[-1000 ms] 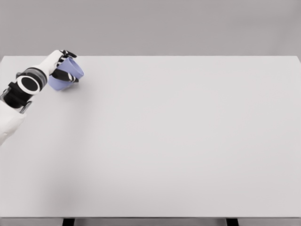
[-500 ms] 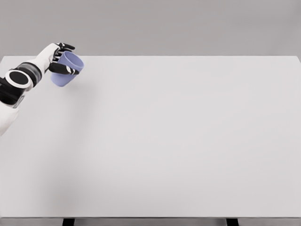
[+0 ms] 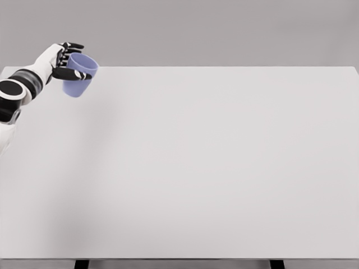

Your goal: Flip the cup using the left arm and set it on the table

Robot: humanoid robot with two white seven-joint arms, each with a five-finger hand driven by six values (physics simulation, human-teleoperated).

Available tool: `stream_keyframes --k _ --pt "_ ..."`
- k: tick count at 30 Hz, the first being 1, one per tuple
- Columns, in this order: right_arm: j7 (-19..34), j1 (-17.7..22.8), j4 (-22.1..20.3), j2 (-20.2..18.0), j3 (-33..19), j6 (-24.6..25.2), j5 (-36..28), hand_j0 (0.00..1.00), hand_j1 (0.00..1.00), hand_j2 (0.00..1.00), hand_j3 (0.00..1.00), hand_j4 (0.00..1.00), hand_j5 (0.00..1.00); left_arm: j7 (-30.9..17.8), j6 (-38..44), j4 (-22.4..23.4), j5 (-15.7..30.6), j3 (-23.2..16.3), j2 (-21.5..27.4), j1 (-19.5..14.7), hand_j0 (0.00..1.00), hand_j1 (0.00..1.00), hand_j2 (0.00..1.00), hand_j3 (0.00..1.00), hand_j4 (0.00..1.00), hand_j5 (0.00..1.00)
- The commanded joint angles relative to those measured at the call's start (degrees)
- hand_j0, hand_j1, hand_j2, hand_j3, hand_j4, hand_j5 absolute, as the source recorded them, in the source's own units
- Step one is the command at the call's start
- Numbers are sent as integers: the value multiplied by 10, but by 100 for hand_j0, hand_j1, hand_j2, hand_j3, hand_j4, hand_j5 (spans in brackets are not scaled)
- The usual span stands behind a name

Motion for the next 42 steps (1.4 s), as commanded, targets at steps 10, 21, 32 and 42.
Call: stream_keyframes --k 10,21,32,42 --pt "0 0 0 0 0 0 0 100 100 100 100 100 100 0 -17 1 15 43 -4 28 81 81 81 81 81 81" --pt "0 0 0 0 0 0 0 100 100 100 100 100 100 0 -22 4 14 43 -5 38 100 100 100 100 100 100" --pt "0 0 0 0 0 0 0 100 100 100 100 100 100 -1 -25 2 11 43 1 39 100 100 100 100 100 100" --pt "0 0 0 0 0 0 0 100 100 100 100 100 100 -1 -26 -13 7 42 5 38 100 100 100 100 100 100"
